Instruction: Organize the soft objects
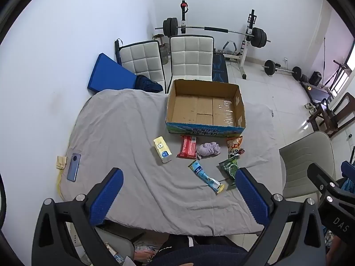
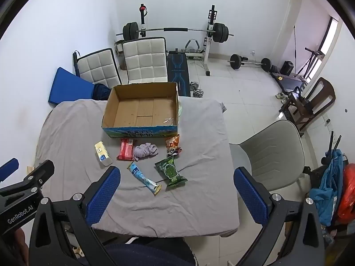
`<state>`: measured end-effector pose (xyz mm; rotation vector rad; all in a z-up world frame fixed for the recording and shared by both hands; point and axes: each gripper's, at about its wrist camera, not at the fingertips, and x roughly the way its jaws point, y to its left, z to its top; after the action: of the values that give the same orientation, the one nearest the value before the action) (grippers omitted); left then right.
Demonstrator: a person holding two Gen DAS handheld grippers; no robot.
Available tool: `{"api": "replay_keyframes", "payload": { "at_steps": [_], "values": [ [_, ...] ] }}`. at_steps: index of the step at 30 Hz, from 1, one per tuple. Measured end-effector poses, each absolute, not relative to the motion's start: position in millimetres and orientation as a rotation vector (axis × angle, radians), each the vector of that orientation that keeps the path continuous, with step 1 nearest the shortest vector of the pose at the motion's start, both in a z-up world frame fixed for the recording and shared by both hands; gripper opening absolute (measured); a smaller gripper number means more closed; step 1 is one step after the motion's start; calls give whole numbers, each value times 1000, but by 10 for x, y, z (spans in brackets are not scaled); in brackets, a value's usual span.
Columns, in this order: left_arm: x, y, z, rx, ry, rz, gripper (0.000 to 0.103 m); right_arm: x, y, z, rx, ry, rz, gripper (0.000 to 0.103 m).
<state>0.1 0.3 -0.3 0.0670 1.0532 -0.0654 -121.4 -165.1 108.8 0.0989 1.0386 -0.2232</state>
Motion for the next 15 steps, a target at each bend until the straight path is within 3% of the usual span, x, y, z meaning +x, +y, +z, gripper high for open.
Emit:
{"api": "replay_keyframes", "payload": {
  "at_steps": [15],
  "values": [
    [2, 0, 7, 75, 1045, -54, 103, -1126, -1667, 1040, 100, 1045, -218, 103]
  ]
}}
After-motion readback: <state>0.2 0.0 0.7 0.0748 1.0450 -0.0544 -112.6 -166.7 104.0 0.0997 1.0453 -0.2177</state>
